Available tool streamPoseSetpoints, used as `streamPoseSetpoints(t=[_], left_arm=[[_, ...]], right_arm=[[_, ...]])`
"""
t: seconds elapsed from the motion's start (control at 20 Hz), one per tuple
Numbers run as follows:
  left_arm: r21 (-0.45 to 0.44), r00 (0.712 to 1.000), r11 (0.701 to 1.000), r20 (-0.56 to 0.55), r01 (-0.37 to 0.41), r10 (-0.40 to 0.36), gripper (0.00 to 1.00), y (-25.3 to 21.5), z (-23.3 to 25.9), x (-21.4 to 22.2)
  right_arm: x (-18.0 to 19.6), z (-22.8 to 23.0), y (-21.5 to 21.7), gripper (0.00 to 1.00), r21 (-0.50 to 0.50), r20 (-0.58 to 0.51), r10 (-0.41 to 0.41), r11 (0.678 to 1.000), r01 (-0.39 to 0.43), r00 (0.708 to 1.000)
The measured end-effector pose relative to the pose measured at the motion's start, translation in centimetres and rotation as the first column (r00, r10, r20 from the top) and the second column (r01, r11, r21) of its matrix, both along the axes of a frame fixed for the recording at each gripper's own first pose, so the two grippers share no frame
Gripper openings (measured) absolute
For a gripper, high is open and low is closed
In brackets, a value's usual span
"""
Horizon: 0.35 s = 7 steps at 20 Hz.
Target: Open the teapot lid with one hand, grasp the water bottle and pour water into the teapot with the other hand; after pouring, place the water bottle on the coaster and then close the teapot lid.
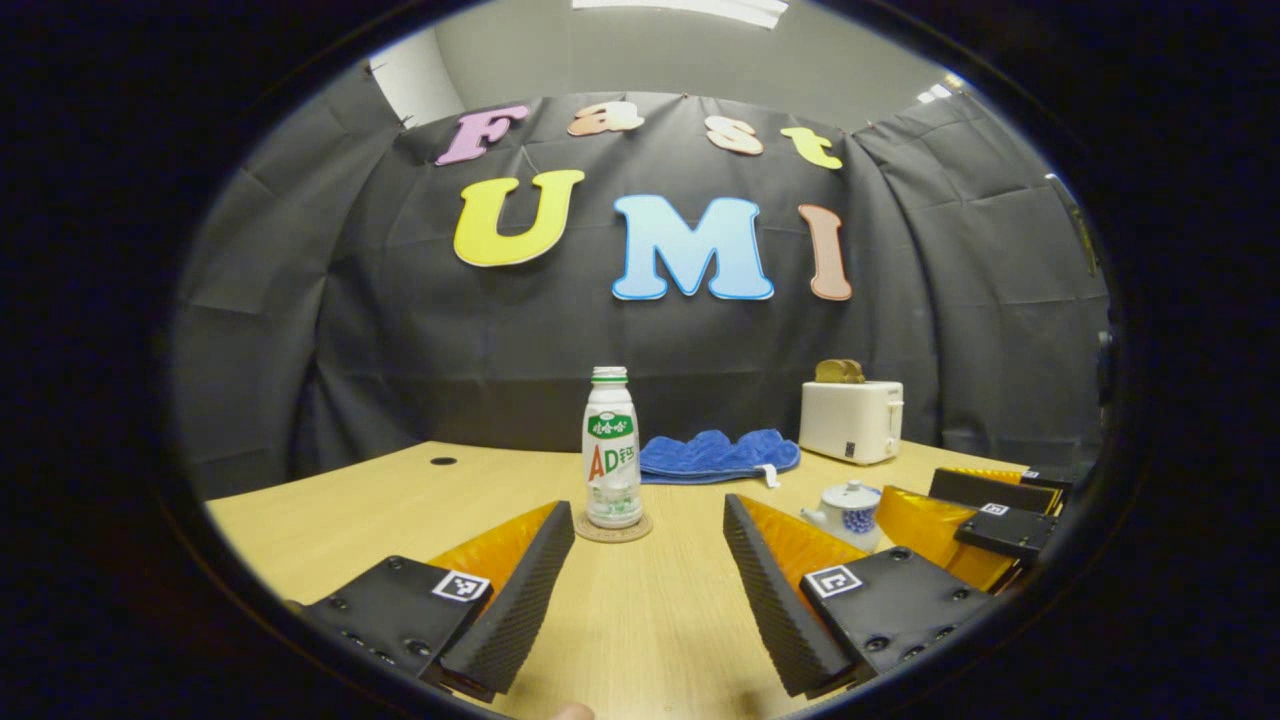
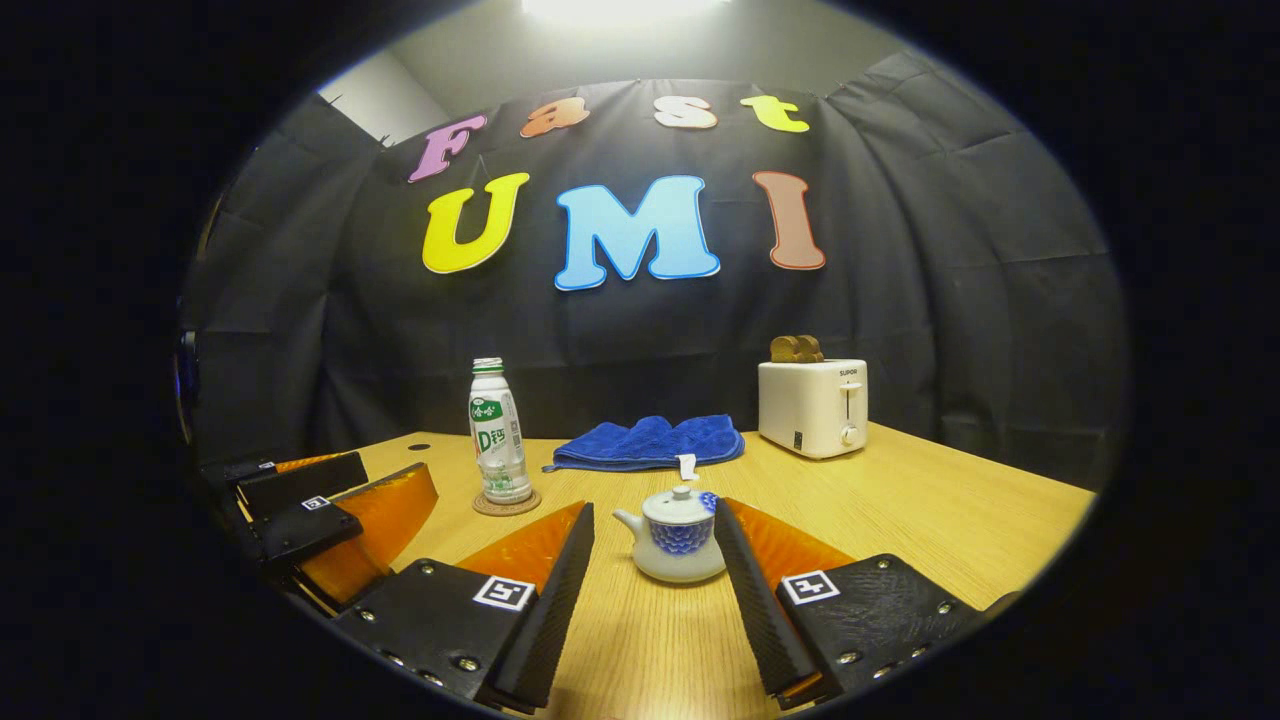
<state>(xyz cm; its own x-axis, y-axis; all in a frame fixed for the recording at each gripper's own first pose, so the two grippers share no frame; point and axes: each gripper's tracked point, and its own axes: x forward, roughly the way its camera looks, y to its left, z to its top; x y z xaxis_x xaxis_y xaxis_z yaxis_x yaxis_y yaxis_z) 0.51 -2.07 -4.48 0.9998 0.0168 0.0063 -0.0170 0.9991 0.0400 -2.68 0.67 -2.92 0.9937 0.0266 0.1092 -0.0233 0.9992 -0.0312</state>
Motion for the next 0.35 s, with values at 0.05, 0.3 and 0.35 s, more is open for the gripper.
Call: streamPoseSetpoints(t=[0.05,0.3,0.35], left_arm=[[-0.001,1.0,1.0,-0.005,-0.001,0.001,1.0,-0.05,-0.33,0.05],[0.028,1.0,1.0,-0.028,0.008,-0.007,1.0,-0.4,-1.01,0.33],[0.026,1.0,1.0,-0.028,0.0,0.0,1.0,-0.21,-0.96,0.18]], right_arm=[[0.15,-0.16,0.08,0.75,-0.01,-0.007,-0.001,1.0,0.001,1.0],[0.24,-0.37,0.05,0.75,-0.036,-0.005,-0.011,0.999,0.01,1.0],[0.24,-0.39,0.16,0.75,-0.039,-0.006,-0.01,0.999,0.01,1.0]])
